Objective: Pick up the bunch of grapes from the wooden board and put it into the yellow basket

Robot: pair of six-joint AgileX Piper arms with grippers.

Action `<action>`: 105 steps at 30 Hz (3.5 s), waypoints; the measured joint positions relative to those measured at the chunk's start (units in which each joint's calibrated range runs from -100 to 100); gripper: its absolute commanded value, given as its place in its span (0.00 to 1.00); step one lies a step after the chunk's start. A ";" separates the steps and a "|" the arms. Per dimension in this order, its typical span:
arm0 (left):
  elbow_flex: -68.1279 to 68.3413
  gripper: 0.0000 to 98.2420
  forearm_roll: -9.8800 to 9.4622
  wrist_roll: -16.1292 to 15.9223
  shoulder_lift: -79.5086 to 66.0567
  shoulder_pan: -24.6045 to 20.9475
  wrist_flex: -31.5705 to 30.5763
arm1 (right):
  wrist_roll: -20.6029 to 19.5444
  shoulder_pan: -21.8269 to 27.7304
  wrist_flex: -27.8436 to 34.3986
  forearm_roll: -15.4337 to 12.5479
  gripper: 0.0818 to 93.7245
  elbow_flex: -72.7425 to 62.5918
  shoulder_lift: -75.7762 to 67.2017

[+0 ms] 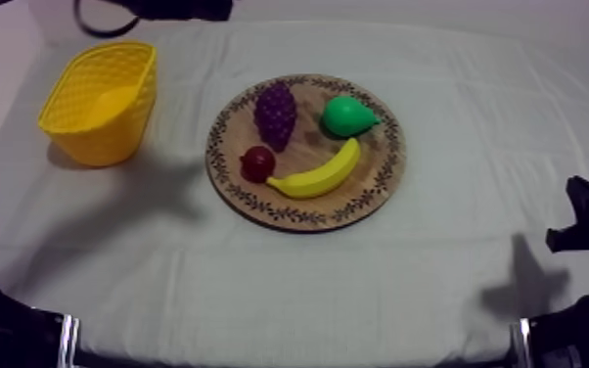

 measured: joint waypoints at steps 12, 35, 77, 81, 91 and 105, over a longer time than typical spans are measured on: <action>-26.56 0.01 -0.79 5.41 21.29 0.18 17.11 | 0.00 0.00 0.00 0.00 0.00 0.00 0.00; -34.45 0.11 0.20 6.77 37.30 -3.83 16.76 | 0.00 0.00 0.00 0.00 0.00 0.00 0.00; -32.79 0.87 2.38 8.82 51.77 -4.72 12.26 | 0.00 0.00 0.00 0.00 0.00 0.00 0.00; -34.11 0.87 3.19 8.13 54.96 -5.02 11.42 | 0.00 0.00 0.00 0.00 0.00 0.00 0.00; -38.22 0.83 4.14 7.47 60.24 -5.14 11.09 | 0.00 0.00 0.00 0.00 0.00 0.00 0.00; -37.57 0.67 4.14 9.39 60.94 -5.06 8.82 | 0.00 0.00 0.00 0.00 0.00 0.00 0.00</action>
